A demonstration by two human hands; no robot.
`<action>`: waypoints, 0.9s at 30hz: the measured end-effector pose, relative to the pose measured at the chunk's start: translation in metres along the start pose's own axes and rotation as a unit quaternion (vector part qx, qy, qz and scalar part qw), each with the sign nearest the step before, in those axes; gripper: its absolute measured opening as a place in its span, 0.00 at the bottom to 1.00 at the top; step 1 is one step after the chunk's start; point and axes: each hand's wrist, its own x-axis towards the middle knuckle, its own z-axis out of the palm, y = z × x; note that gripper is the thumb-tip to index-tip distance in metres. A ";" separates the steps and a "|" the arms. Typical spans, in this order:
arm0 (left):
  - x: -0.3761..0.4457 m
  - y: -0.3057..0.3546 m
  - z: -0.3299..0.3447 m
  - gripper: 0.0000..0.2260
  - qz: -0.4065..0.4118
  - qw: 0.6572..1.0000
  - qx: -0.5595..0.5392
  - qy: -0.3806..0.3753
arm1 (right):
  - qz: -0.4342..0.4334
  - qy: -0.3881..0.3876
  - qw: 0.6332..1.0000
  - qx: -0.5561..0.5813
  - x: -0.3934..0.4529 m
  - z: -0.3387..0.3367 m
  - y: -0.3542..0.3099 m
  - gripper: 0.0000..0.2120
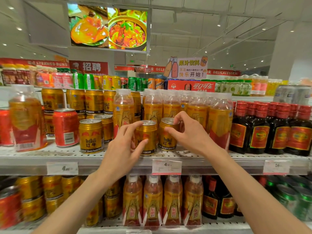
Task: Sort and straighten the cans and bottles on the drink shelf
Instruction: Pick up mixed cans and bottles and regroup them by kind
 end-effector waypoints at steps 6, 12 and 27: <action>0.002 0.005 0.004 0.24 -0.009 1.000 -0.024 -0.015 | 0.005 0.017 1.000 0.022 -0.014 -0.020 0.004 0.14; 0.012 0.017 0.020 0.24 -0.018 0.998 -0.040 -0.042 | 0.041 0.022 0.995 0.085 -0.033 -0.036 0.012 0.13; -0.003 0.021 -0.030 0.20 -0.102 0.958 -0.247 -0.102 | 0.018 -0.027 0.975 0.220 -0.024 -0.045 -0.056 0.14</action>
